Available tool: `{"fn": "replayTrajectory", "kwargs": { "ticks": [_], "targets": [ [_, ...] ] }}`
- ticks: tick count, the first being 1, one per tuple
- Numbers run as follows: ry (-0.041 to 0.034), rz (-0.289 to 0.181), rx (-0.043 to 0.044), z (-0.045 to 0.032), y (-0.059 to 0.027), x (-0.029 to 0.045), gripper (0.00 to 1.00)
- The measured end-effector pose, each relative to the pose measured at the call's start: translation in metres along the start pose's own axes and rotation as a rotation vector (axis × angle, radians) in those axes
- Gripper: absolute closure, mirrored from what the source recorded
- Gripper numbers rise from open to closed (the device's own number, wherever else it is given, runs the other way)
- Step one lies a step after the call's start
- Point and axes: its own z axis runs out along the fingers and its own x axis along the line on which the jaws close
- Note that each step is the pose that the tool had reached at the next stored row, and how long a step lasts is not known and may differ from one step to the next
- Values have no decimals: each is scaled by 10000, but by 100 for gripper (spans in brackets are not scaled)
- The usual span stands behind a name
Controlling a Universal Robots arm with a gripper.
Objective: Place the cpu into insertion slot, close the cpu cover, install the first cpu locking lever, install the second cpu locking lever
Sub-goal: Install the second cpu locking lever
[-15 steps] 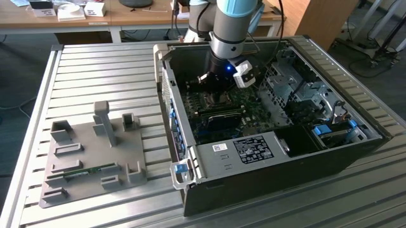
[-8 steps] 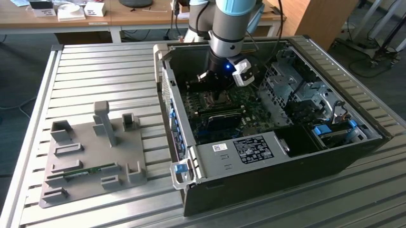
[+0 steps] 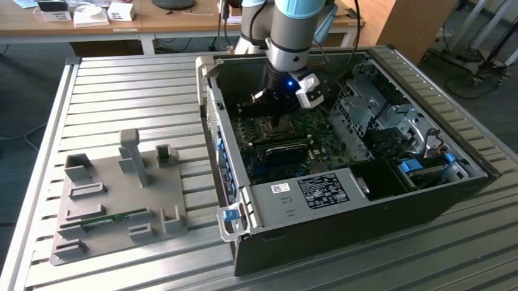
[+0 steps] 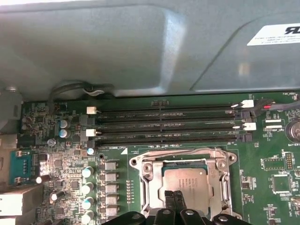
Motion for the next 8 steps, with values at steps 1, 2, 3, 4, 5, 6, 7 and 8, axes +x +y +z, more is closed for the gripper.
{"fn": "replayTrajectory", "kwargs": {
  "ticks": [1,2,3,4,5,6,7,8],
  "targets": [
    [1,-7,-1,1,3,-13,89],
    [1,-11,-1,2,6,-31,89],
    [2,-14,-1,4,9,-48,89],
    [2,-16,-1,5,12,-67,89],
    [3,-19,-1,6,13,-86,89],
    [4,-23,-1,7,15,-110,89],
    [6,-25,-2,7,15,-115,89],
    [6,-25,-2,7,15,-115,89]
  ]
}}
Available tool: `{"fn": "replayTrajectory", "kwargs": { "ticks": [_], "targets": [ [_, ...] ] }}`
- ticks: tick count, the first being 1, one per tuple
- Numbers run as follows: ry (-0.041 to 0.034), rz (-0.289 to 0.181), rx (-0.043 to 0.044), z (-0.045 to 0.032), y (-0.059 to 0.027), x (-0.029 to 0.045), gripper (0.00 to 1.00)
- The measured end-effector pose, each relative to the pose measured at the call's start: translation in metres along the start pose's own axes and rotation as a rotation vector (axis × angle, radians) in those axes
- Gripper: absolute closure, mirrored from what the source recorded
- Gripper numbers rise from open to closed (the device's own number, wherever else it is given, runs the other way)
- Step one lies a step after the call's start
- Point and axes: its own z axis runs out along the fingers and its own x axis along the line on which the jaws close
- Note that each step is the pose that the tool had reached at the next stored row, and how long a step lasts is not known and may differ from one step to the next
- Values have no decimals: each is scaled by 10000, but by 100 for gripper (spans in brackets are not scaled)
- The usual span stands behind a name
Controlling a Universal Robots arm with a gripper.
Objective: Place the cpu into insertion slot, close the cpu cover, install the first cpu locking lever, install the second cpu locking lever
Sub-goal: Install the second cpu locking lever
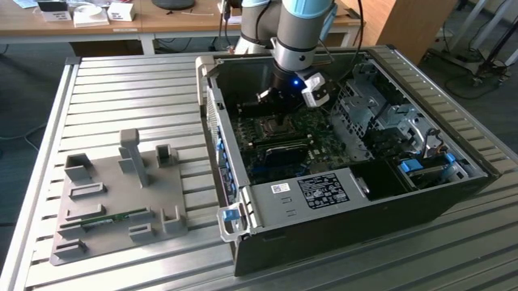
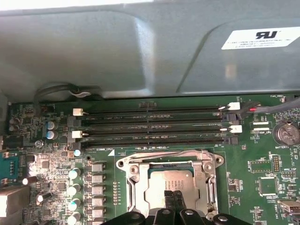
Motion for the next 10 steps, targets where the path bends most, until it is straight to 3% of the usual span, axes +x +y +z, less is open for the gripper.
{"fn": "replayTrajectory", "kwargs": {
  "ticks": [10],
  "targets": [
    [0,0,0,-61,6,-3,89]
  ]
}}
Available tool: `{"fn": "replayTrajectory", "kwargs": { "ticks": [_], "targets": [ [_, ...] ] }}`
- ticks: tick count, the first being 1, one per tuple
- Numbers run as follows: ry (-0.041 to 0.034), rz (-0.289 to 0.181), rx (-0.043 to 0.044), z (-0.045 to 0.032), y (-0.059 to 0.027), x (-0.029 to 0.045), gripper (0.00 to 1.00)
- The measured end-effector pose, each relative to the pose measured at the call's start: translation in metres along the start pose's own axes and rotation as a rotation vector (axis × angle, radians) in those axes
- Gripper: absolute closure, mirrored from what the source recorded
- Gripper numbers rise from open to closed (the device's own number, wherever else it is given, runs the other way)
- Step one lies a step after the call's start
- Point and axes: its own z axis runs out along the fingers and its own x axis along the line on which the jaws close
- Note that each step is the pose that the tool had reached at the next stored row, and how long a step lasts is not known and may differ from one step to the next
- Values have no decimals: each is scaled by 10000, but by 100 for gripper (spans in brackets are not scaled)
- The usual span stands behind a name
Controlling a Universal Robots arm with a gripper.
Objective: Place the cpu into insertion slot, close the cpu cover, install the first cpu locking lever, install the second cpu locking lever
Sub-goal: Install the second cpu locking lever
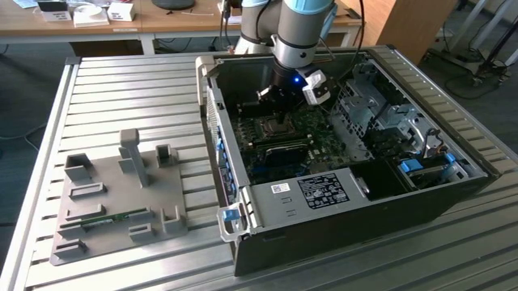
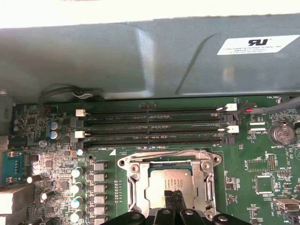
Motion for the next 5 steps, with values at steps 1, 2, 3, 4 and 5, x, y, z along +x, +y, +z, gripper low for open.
{"fn": "replayTrajectory", "kwargs": {
  "ticks": [1,2,3,4,5],
  "targets": [
    [-1,0,-1,0,0,0,89],
    [0,0,1,-2,0,0,89],
    [0,0,1,-4,0,0,89],
    [0,0,1,-4,0,0,89],
    [0,0,1,-4,0,0,89]
  ]
}}
